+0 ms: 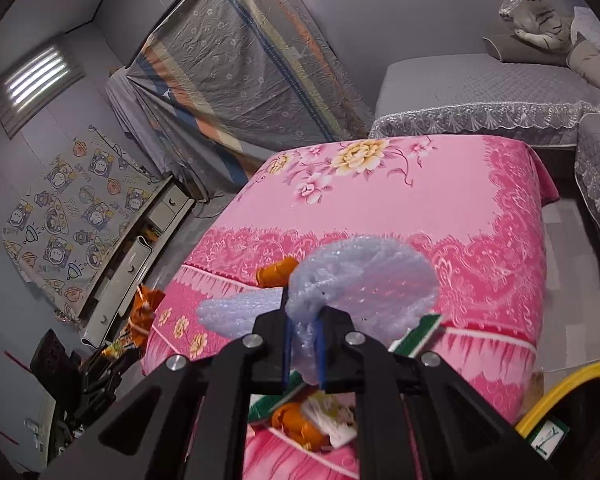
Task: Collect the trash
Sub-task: 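Carry the orange wrapper and foam net with both grippers over the yellow bin, then open both grippers over the yellow bin to drop wrapper and foam net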
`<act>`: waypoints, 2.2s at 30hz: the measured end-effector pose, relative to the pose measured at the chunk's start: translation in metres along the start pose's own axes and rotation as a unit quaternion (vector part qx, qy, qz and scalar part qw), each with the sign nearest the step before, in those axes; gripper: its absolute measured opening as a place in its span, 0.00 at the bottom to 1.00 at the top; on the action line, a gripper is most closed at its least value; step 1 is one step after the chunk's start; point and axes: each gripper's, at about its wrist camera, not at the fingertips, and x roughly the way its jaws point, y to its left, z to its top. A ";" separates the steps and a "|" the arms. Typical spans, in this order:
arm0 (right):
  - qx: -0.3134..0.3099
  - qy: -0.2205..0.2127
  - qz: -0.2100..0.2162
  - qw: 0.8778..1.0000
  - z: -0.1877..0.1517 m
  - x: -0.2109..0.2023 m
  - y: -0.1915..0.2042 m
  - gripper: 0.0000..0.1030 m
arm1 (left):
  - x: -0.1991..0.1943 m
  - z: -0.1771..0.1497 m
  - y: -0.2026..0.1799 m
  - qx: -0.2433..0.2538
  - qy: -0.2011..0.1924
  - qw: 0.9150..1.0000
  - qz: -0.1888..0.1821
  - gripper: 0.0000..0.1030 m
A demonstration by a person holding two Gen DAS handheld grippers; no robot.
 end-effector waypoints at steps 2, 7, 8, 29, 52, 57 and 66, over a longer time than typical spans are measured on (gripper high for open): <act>0.002 -0.002 -0.006 1.000 -0.010 -0.007 -0.002 0.08 | 0.002 0.001 -0.007 0.002 0.000 1.000 -0.001 0.34; 0.018 -0.004 -0.013 1.000 -0.030 -0.019 -0.014 0.08 | 0.006 0.006 -0.034 0.017 -0.003 1.000 -0.012 0.34; 0.022 -0.004 -0.013 1.000 -0.033 -0.021 -0.017 0.08 | 0.006 0.007 -0.039 0.019 -0.004 1.000 -0.015 0.34; 0.102 -0.094 -0.071 0.988 -0.077 -0.119 -0.093 0.08 | 0.021 0.044 -0.169 0.101 -0.017 0.990 -0.094 0.34; 0.182 -0.190 -0.214 0.941 -0.158 -0.228 -0.180 0.08 | 0.053 0.052 -0.293 0.180 -0.014 0.964 -0.193 0.35; 0.200 -0.192 -0.223 0.935 -0.173 -0.234 -0.198 0.09 | 0.060 0.049 -0.315 0.193 -0.009 0.959 -0.206 0.35; 0.206 -0.192 -0.268 0.922 -0.190 -0.237 -0.218 0.09 | 0.071 0.042 -0.345 0.207 0.001 0.952 -0.224 0.35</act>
